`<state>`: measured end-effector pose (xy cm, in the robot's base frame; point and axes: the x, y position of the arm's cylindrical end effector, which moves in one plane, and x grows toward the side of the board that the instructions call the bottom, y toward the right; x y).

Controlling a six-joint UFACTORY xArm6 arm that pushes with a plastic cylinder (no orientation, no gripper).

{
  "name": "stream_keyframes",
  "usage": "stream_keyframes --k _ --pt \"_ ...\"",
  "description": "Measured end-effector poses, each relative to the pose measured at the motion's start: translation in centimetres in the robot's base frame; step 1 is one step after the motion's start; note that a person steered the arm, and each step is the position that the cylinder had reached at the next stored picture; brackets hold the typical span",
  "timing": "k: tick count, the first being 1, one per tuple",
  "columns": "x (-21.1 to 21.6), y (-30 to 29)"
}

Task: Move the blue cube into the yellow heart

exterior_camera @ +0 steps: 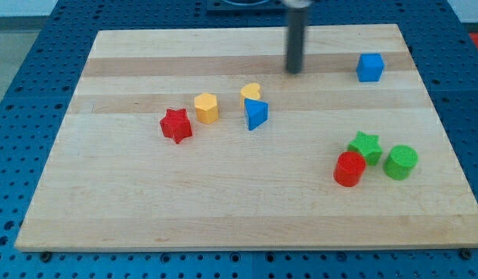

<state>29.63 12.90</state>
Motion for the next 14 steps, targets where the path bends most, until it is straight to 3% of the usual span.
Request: stream_keyframes --k 1,2,4,5,6,7,8,9,10,11,13,14 --pt "-0.2 12.3" --pt "2.7 12.1" --pt "-4.2 15.4" --pt "-4.2 21.7" --pt "-1.2 20.9" --pt "2.3 14.3" --pt "2.7 7.6" --pt "1.0 14.9" --pt "-1.4 17.9" --pt "2.8 21.1" --pt "8.8 10.7" --pt "7.4 0.7"
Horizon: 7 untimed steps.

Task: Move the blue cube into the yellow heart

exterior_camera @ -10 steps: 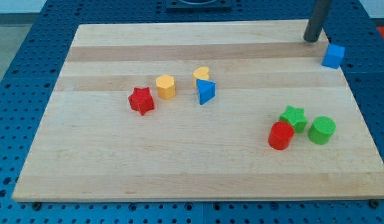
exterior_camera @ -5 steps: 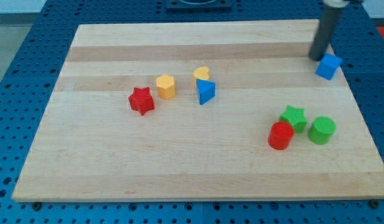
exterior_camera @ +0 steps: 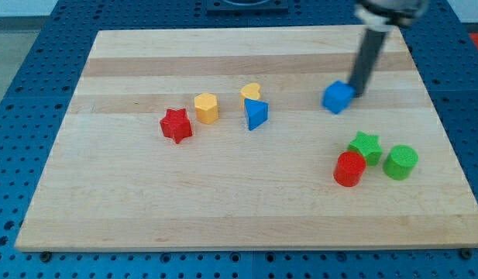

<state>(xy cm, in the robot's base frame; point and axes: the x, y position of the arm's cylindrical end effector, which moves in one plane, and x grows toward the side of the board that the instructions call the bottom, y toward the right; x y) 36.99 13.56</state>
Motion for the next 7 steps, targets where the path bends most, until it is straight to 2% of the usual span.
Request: stream_keyframes --k 1,2,3,4,5,7 --pt "0.1 -6.8" --pt "1.0 2.6" --pt "3.7 4.8" --pt "4.9 -5.5" --pt "4.7 -9.6" --pt "6.6 15.9"
